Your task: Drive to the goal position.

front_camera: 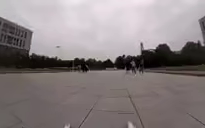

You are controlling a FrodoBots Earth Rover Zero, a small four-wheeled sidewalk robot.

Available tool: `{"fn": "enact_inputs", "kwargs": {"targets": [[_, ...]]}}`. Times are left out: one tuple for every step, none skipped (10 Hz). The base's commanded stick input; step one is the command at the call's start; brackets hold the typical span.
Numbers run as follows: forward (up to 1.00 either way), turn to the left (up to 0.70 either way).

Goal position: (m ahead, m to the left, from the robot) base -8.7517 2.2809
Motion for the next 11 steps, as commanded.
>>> {"fn": "enact_inputs", "kwargs": {"targets": [[0.7, 0.0], [0.7, 0.0], [0.7, 0.0], [0.7, 0.0], [0.7, 0.0], [0.7, 0.0], [0.7, 0.0], [0.7, 0.0], [0.7, 0.0], [0.7, 0.0], [0.7, 0.0]]}}
